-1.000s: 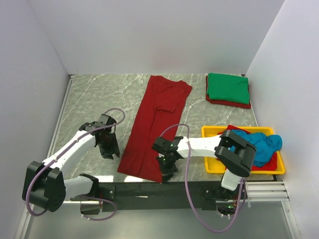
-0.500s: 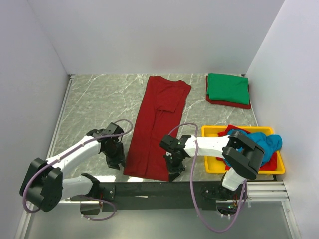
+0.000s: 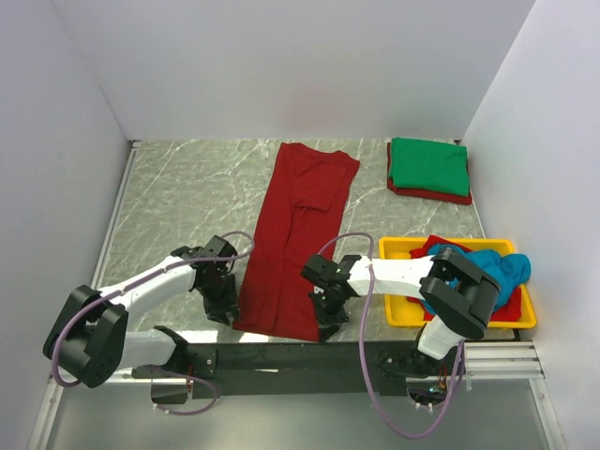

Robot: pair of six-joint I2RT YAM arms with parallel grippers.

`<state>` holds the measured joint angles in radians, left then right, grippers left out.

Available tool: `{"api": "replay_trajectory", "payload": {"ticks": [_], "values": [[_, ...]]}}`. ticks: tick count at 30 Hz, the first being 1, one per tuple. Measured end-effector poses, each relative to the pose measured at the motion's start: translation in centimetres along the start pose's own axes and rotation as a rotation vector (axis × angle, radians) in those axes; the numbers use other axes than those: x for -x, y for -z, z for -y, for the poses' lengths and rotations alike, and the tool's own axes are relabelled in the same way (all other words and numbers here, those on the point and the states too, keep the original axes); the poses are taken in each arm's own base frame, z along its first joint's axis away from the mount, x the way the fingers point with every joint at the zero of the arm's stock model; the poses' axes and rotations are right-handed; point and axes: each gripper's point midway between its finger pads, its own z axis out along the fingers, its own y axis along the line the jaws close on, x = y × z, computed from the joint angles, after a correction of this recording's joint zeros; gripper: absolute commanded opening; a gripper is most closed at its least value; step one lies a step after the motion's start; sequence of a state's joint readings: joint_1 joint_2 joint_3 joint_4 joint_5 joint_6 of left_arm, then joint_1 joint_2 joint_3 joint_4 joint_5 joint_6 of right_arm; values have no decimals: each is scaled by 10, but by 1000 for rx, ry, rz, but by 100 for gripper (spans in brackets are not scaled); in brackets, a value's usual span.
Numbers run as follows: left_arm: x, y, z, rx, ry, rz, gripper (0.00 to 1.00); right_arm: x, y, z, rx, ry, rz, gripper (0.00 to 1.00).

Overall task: Fold and stack the t-shirts
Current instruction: Fold the tshirt

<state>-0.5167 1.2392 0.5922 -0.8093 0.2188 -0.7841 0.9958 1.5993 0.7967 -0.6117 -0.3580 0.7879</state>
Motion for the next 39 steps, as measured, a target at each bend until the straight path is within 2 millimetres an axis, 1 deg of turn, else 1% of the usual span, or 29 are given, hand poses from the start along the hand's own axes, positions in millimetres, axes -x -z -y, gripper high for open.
{"api": "replay_trajectory", "payload": {"ticks": [6,11,12,13,17,18,21,22,24,30,32,34,36,39], "values": [[0,-3,-1,13,-1,-9,40,0,0,0,1,0,0,0],[-2,-7,-2,30,-3,-21,36,0,0,0,1,0,0,0],[-2,-8,-3,35,-2,-24,33,0,0,0,1,0,0,0],[-3,-8,-3,39,-2,-25,27,0,0,0,1,0,0,0],[-4,-10,-4,50,7,-32,24,0,0,0,2,-1,0,0],[-4,-10,-4,51,7,-33,22,0,0,0,2,-3,1,0],[-4,-11,-3,49,8,-34,12,0,0,0,5,-2,4,0],[-4,-11,-3,48,7,-34,6,-1,0,0,6,-2,5,0],[-5,-10,-2,46,6,-36,1,-1,1,1,7,-3,8,0],[-5,-9,0,38,-2,-33,0,-2,5,4,-9,-3,16,0],[-3,-6,1,33,-8,-17,0,-3,9,4,-13,-2,20,0],[2,3,4,28,-14,13,0,-3,16,1,-7,-1,30,0],[9,16,12,11,-22,58,1,-2,25,-4,8,3,47,0],[25,42,27,-31,-36,150,0,1,39,-13,26,4,69,0]]}}
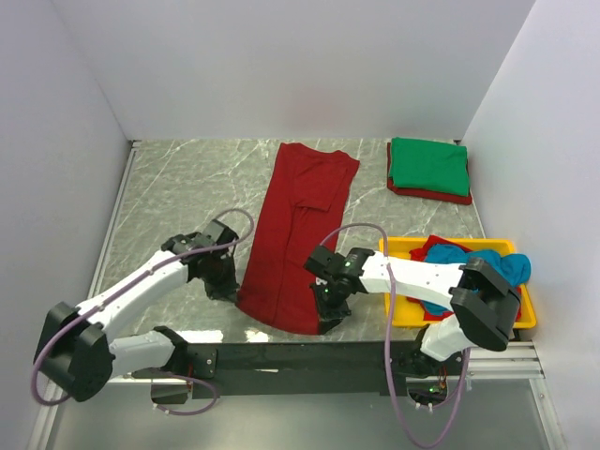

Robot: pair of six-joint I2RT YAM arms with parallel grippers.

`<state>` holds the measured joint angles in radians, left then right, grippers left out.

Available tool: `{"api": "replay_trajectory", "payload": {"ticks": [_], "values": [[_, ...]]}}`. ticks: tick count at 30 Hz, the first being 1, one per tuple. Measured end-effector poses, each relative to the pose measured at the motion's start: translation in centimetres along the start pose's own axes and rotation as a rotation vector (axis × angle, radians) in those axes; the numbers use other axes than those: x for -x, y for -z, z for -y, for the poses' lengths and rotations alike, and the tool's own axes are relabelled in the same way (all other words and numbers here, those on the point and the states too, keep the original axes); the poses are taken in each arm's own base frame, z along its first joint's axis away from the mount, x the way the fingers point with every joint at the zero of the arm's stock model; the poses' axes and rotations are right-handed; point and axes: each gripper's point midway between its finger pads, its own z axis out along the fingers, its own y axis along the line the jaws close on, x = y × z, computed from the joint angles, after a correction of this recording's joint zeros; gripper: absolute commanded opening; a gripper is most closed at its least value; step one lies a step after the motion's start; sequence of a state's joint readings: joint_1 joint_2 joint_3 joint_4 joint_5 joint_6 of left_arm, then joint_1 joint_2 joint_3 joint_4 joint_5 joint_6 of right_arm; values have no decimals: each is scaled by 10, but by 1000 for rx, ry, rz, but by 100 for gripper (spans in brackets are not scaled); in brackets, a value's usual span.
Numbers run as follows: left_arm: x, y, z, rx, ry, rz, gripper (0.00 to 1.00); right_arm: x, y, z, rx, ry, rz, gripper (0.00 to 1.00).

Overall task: Fold and stack the t-shirts
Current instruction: Fold the tshirt

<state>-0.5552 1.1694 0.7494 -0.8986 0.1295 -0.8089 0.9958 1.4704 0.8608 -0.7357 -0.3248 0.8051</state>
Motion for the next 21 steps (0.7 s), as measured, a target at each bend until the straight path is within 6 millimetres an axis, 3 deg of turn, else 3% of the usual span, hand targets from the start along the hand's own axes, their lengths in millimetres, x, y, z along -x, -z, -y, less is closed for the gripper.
{"api": "replay_trajectory", "payload": {"ticks": [4,8,17,21], "values": [[20,26,16,-38,-9,91,0,6,12,-8,0,-5,24,0],[34,38,23,-38,-15,141,0,16,21,-10,-7,-21,56,0],[64,31,35,-4,-43,161,0,64,40,10,-25,-144,168,0],[91,27,44,-15,-42,193,0,92,53,11,-21,-172,232,0]]}}
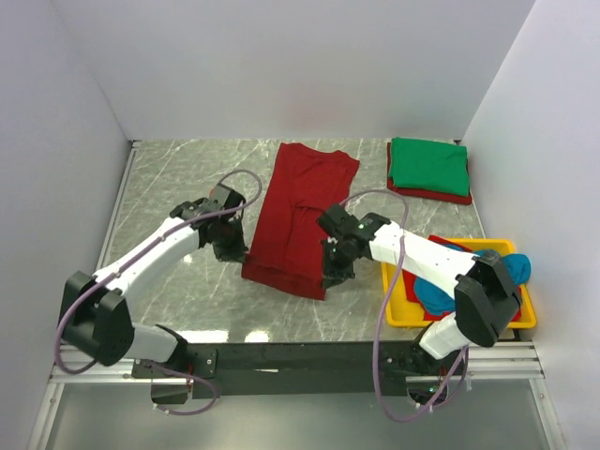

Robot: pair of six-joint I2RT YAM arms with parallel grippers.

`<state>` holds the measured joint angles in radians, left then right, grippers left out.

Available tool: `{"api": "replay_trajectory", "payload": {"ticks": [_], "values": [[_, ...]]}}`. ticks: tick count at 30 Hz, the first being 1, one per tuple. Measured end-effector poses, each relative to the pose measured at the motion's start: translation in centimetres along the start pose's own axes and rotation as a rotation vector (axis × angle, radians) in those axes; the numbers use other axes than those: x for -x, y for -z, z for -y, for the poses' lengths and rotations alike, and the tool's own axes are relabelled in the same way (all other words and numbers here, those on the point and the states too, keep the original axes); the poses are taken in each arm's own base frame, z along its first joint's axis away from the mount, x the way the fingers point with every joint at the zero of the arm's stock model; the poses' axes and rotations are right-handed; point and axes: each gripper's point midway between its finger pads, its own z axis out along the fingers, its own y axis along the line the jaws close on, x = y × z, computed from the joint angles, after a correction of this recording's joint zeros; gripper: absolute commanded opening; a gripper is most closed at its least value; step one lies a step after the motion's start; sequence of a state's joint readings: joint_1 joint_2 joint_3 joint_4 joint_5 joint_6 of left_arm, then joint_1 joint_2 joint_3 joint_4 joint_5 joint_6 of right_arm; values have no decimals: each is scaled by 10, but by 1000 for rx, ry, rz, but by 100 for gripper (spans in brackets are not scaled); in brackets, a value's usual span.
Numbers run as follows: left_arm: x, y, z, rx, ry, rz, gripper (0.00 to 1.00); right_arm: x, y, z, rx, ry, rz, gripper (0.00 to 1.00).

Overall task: Fold and stack the t-shirts
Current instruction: Fold the tshirt

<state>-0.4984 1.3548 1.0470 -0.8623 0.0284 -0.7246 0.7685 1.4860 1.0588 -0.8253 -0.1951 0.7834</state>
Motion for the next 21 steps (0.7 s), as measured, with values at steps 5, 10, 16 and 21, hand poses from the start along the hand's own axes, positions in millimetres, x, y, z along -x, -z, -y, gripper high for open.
{"api": "replay_trajectory", "payload": {"ticks": [5,10,16,21], "values": [[38,-16,16,-27,2,36,0,35,-1,2,-18,-35,49,0],[74,-39,32,-54,-8,47,0,64,-9,9,-52,-53,65,0],[112,-63,42,-78,-12,45,1,105,-18,17,-91,-66,91,0],[138,-76,48,-102,-19,49,0,135,-19,26,-107,-86,111,0]]}}
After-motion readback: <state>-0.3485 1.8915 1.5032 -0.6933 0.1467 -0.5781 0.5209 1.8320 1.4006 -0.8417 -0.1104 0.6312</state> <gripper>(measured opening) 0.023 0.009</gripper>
